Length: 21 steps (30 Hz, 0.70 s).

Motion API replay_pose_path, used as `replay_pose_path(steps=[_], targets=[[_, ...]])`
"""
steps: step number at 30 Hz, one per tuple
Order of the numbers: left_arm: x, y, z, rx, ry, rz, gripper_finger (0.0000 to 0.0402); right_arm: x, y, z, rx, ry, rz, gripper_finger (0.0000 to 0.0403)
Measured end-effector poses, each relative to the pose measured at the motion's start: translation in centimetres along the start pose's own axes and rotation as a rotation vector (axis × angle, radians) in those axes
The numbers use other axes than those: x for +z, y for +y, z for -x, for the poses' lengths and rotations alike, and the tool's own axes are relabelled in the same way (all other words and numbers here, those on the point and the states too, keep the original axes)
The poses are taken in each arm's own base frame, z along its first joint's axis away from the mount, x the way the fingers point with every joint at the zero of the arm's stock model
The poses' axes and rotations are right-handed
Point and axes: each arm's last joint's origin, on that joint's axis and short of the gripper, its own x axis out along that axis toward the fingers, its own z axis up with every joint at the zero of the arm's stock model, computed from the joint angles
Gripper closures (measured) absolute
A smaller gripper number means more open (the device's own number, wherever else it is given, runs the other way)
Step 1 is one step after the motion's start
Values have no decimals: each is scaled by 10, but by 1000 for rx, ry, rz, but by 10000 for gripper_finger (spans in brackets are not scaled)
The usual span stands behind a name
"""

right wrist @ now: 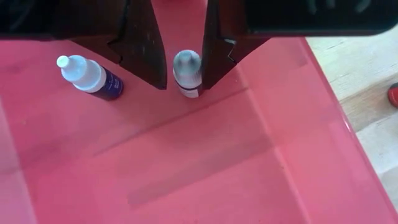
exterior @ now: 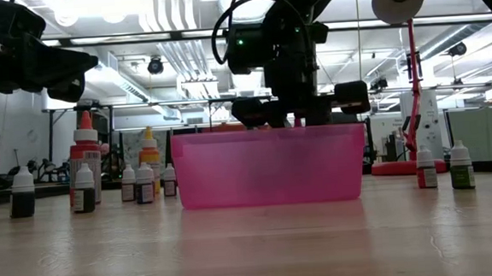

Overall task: Pick & Place food coloring
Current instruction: Put the small food coloring bottle into the red bin

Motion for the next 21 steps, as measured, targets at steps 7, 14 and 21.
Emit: replay_pose_path(steps=[7, 14, 21], targets=[[0, 0, 0, 0, 0, 0, 399, 0, 0, 0, 0, 0, -3, 304], [0, 0, 0, 0, 0, 0, 399, 0, 0, 0, 1, -1, -3, 306], [0, 0, 0, 0, 0, 0, 399, 0, 0, 2, -4, -3, -82, 302]])
